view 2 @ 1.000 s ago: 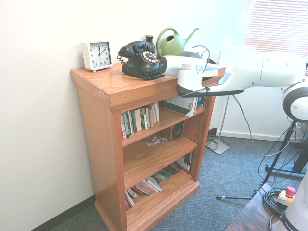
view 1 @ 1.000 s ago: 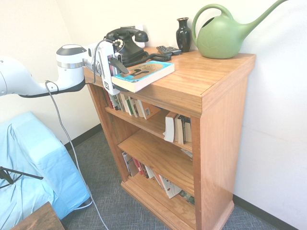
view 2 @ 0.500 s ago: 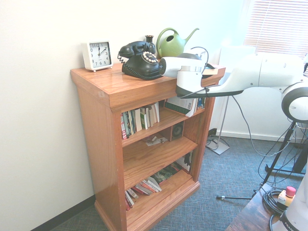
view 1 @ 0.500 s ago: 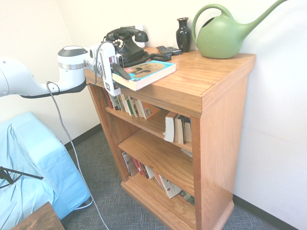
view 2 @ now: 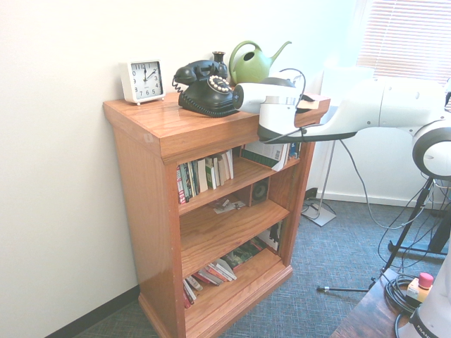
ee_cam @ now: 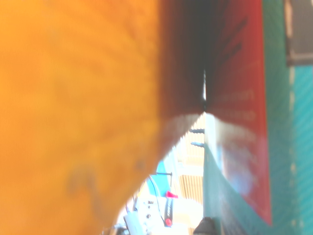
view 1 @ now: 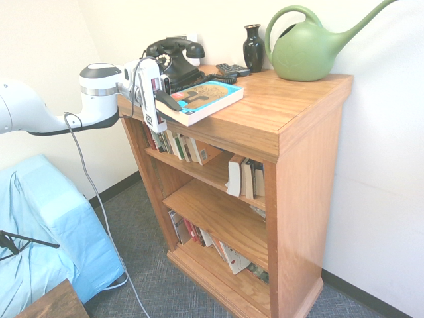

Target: Organize the shelf

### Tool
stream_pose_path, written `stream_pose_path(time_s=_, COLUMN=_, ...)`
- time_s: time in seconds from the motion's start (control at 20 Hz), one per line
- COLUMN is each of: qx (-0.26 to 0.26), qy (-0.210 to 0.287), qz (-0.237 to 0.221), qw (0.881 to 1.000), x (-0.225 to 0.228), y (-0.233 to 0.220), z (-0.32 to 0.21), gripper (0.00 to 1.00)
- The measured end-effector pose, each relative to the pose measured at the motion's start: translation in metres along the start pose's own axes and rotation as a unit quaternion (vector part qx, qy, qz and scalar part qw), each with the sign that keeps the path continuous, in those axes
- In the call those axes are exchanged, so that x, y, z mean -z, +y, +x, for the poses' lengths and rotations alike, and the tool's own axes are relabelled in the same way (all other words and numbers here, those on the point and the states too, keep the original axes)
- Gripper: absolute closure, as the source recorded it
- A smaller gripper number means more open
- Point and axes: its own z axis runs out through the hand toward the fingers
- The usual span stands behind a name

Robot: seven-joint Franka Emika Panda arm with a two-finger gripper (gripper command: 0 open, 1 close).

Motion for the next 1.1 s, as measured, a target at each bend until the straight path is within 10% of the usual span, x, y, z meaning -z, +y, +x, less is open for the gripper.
stream_pose_path(time_s=0.6, qx=-0.065, qy=-0.067, qz=0.134, qw=0.987, x=-0.020, y=0.093, z=0.024, gripper=1.00)
stream_pose_path(time_s=1.1, qx=-0.112, qy=-0.105, qz=0.302, qw=0.941, x=0.012, y=0.139, z=-0.057, gripper=1.00)
